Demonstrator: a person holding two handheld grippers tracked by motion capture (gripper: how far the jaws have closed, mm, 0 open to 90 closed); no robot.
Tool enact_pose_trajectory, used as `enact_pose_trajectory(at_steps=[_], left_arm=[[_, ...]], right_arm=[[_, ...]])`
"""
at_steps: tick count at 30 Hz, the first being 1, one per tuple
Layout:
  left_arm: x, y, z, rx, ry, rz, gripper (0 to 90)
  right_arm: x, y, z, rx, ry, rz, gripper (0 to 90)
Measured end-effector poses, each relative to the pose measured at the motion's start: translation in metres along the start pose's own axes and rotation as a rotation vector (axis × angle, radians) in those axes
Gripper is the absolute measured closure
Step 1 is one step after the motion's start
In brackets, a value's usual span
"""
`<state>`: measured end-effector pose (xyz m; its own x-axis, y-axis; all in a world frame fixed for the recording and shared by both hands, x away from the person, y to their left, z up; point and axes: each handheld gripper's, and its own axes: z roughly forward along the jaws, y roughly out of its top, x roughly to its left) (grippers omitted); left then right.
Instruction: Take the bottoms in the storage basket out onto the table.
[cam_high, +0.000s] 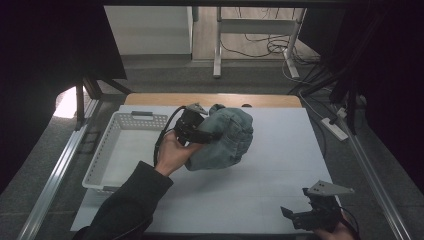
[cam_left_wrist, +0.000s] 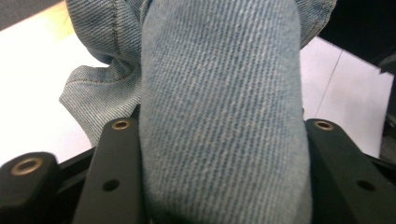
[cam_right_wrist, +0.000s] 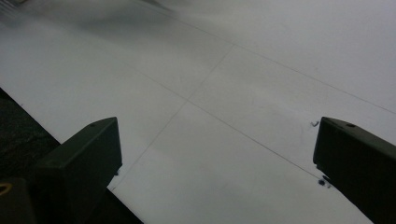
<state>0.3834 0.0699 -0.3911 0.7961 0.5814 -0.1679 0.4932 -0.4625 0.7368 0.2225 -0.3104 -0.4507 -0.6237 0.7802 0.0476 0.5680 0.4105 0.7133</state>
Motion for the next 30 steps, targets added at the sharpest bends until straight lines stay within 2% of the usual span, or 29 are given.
enact_pose_trajectory(at_steps=[5,9,14,18,21,23,26,30], left_arm=[[0.004,-0.006,0.017,0.053,-0.002,-0.001,51.9],[0.005,-0.010,0.028,0.070,-0.027,-0.017,51.2],[0.003,-0.015,0.042,0.112,0.004,0.014,48.3],[0.004,-0.020,0.053,0.138,-0.019,0.023,46.1],[0.003,-0.025,0.063,0.171,-0.008,0.039,44.7],[0.003,-0.028,0.069,0.186,-0.020,0.062,44.0],[0.002,-0.031,0.077,0.202,-0.035,0.054,43.2],[0.002,-0.034,0.083,0.217,-0.030,0.077,39.6]], right_arm=[[0.000,0.000,0.000,-0.002,0.002,0.000,1.5],[0.000,0.000,0.000,-0.002,0.004,-0.002,1.5],[0.000,0.000,0.000,-0.002,0.004,-0.003,1.5],[0.000,0.000,0.000,-0.004,0.004,-0.006,1.5],[0.000,0.000,0.000,-0.004,0.005,-0.006,1.5],[0.000,0.000,-0.001,-0.005,0.006,-0.007,1.5],[0.000,0.000,-0.001,-0.008,0.009,-0.007,1.5],[0.000,-0.001,-0.001,-0.008,0.010,-0.007,1.5]])
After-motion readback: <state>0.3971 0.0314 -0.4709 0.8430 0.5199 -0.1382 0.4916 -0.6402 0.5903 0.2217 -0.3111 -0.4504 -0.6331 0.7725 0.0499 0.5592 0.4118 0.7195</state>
